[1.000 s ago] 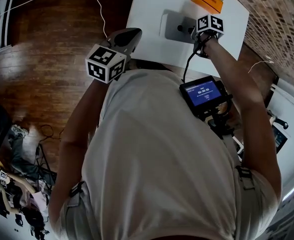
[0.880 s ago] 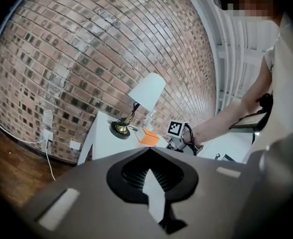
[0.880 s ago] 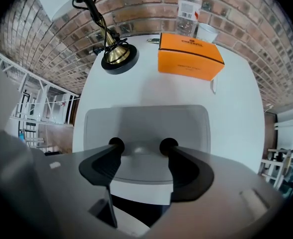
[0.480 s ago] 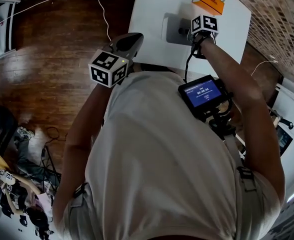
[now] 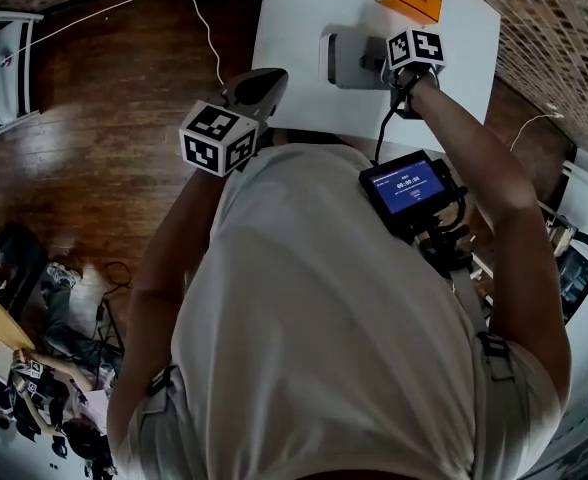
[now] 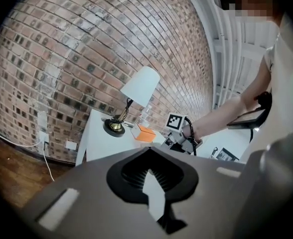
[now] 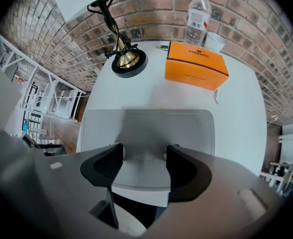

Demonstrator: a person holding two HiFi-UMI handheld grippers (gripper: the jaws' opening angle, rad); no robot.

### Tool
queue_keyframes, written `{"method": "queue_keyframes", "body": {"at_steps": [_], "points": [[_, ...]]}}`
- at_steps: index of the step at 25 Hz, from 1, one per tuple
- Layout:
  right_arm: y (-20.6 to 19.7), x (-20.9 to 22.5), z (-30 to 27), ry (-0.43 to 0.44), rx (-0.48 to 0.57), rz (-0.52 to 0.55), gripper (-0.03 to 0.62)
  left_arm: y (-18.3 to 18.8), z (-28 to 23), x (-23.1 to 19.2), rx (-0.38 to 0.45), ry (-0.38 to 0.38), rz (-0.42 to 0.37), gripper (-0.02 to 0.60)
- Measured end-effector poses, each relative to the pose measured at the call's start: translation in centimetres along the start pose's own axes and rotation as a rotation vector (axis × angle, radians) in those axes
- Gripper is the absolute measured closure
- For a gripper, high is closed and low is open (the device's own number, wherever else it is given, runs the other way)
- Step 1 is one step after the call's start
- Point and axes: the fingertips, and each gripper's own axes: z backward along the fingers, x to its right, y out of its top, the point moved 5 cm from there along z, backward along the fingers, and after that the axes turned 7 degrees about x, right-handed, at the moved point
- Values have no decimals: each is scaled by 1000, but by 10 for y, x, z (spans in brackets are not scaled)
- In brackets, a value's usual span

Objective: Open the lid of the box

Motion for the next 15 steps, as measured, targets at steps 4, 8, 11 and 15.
{"method": "queue_keyframes", "body": {"at_steps": [4, 8, 11, 15], "points": [[11, -4, 19, -15, 52, 241, 315, 2, -5, 3, -20, -26, -13, 581], [19, 5, 29, -37, 108, 486, 316, 1, -10, 5, -48, -52, -31, 581], [20, 6, 33, -11, 119, 616, 316, 2, -12, 5, -60, -62, -43, 581], [16, -5, 32, 15, 95, 865, 316, 14, -12, 0, -50, -91, -41, 581]]}}
